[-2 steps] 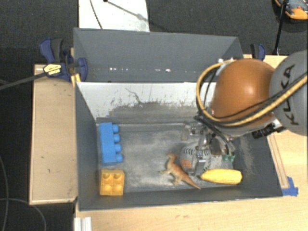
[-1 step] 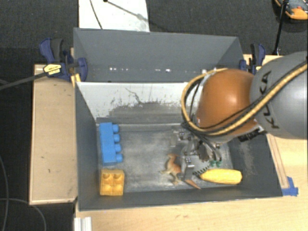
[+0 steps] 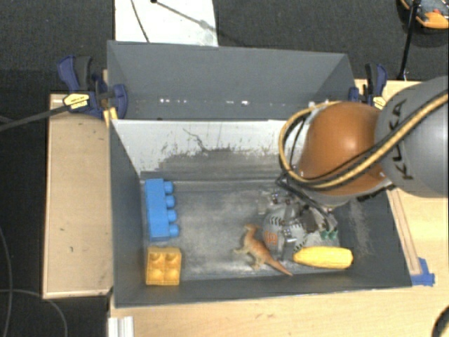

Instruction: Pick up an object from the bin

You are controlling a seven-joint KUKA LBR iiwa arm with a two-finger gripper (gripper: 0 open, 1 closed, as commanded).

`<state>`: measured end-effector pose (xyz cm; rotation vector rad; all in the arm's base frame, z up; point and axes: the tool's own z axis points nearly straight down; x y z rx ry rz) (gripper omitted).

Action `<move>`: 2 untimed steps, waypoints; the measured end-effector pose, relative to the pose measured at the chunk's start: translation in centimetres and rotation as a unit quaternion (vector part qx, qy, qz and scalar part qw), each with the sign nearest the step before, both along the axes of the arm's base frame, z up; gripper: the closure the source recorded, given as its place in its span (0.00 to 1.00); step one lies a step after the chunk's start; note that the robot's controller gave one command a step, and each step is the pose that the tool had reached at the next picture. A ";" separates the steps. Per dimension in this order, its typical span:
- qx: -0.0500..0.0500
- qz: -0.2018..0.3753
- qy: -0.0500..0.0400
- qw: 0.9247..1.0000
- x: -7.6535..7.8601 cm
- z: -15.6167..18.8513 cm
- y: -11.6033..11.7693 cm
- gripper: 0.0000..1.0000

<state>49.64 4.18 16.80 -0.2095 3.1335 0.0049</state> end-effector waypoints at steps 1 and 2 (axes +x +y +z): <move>-0.003 0.005 -0.001 1.000 0.3 -2.3 -2.6 0.00; -0.001 0.011 -0.001 1.000 -0.2 -5.6 -1.5 0.00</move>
Offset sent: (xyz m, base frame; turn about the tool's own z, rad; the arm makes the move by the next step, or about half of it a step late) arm -0.0054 -0.0158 -0.0656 -0.0177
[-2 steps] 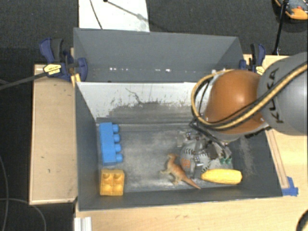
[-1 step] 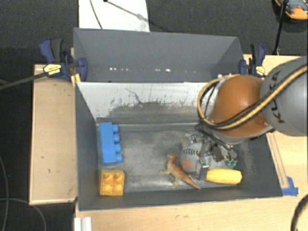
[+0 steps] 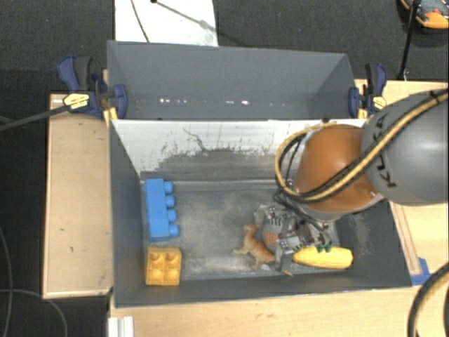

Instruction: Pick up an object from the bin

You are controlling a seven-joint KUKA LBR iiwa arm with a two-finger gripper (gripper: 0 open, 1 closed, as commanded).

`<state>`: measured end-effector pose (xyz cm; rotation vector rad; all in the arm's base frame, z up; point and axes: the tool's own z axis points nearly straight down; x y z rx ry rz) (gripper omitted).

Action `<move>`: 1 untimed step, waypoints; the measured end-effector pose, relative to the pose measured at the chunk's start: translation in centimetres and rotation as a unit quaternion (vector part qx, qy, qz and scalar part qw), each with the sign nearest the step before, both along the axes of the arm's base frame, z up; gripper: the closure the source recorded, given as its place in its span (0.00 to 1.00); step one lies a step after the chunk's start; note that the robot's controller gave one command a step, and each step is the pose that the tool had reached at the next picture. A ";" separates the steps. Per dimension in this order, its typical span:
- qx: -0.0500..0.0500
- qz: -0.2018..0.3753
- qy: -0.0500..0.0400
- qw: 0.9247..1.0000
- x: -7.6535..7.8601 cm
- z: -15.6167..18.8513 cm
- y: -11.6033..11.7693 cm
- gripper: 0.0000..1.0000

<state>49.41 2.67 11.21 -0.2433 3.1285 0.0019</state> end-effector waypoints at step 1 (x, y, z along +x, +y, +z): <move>-0.001 -0.170 0.003 0.985 1.6 -3.5 0.0 1.00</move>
Offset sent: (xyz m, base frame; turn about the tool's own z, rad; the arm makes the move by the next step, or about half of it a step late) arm 0.0000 0.0000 0.0000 0.0000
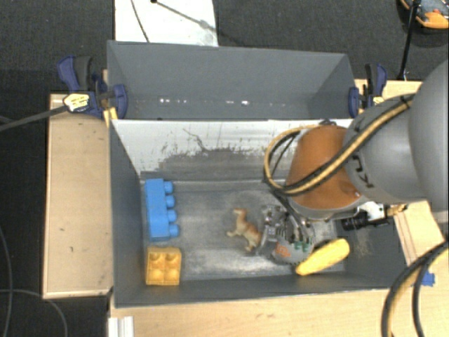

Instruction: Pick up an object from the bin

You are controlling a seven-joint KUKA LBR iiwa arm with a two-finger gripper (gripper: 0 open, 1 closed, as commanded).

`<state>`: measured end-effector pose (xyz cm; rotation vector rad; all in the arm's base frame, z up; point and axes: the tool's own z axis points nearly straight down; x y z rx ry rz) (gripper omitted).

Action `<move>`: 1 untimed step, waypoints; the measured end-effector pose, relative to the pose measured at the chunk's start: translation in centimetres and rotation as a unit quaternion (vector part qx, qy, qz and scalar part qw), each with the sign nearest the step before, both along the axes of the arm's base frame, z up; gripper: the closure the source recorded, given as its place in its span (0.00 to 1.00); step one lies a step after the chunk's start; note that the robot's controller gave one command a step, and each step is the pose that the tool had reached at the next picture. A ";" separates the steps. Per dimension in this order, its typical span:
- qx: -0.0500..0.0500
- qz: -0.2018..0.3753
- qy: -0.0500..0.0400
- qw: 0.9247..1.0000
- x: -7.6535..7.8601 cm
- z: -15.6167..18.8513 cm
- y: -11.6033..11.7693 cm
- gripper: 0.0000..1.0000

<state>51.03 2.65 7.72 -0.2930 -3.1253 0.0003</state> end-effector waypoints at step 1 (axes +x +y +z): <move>0.000 0.000 0.000 1.000 0.0 0.0 0.0 1.00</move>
Offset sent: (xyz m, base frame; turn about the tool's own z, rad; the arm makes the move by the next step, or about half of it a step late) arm 0.0039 -0.0217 0.1136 -0.0166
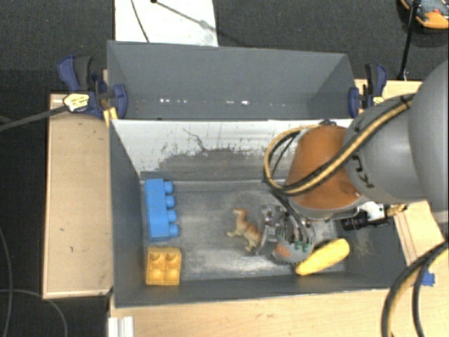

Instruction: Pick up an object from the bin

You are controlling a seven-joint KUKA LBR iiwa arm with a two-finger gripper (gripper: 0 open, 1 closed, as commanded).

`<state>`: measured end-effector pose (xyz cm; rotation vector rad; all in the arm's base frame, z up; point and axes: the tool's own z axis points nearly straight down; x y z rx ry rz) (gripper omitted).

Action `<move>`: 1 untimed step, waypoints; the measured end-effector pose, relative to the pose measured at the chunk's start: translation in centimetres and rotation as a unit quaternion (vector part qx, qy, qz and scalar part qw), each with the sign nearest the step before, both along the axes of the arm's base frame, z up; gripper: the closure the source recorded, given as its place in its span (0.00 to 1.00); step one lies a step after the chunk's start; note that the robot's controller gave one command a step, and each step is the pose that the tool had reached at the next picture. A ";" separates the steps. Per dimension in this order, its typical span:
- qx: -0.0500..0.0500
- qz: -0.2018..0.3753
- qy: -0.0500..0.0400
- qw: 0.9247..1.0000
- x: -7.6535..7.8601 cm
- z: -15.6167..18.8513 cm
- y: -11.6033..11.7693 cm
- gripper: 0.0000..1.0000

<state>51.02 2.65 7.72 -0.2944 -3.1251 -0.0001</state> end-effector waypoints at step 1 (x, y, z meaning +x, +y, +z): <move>0.000 0.008 -0.003 1.000 0.5 11.4 -2.2 1.00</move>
Offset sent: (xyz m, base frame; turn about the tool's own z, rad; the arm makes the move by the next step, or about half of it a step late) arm 0.0000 0.0000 0.0000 0.0000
